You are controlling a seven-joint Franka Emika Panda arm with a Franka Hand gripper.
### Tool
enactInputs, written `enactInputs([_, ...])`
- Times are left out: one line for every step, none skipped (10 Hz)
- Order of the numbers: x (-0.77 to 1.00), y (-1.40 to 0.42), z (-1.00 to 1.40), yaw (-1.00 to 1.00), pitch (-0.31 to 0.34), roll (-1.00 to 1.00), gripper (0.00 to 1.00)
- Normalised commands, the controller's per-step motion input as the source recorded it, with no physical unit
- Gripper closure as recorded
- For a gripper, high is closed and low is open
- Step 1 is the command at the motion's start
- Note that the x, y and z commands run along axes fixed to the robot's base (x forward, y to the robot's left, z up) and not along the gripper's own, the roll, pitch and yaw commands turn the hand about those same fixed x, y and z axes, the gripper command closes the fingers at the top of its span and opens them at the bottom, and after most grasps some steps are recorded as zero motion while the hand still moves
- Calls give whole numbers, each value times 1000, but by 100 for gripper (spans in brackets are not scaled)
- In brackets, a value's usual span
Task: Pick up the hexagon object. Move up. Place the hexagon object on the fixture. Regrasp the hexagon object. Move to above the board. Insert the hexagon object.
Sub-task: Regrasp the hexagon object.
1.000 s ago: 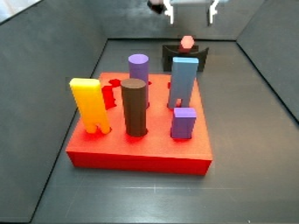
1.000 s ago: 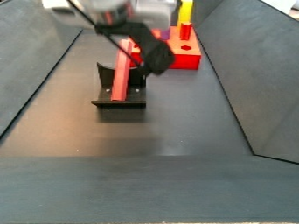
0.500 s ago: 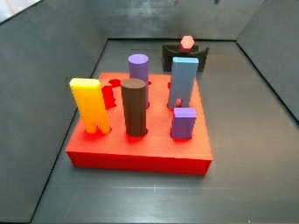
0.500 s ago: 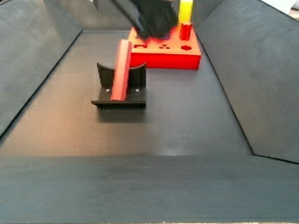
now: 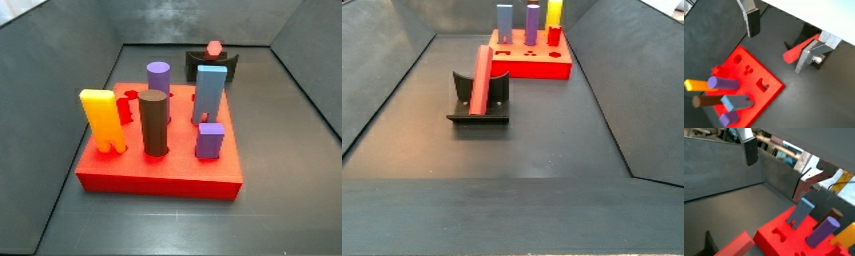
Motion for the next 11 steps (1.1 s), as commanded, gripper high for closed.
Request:
enactInputs([-18,-44,38,40,50,1000,0])
enactInputs([-22,-37,26,40,47,1000,0])
enactInputs([-22,-27,15,40,43,1000,0])
enactInputs([-20,-21,11,41,40,1000,0])
enactInputs([-13,-24,7,41,36,1000,0])
enactInputs([-8,-21,9,42,34,1000,0])
enactInputs([1,-19,10,44,30,1000,0])
enactInputs([3,-17,8,45,30,1000,0])
enactInputs([4,-19,9,47,34,1000,0])
enactInputs([5,-15,7,48,37,1000,0])
enactInputs([21,-23,6,52,49,1000,0])
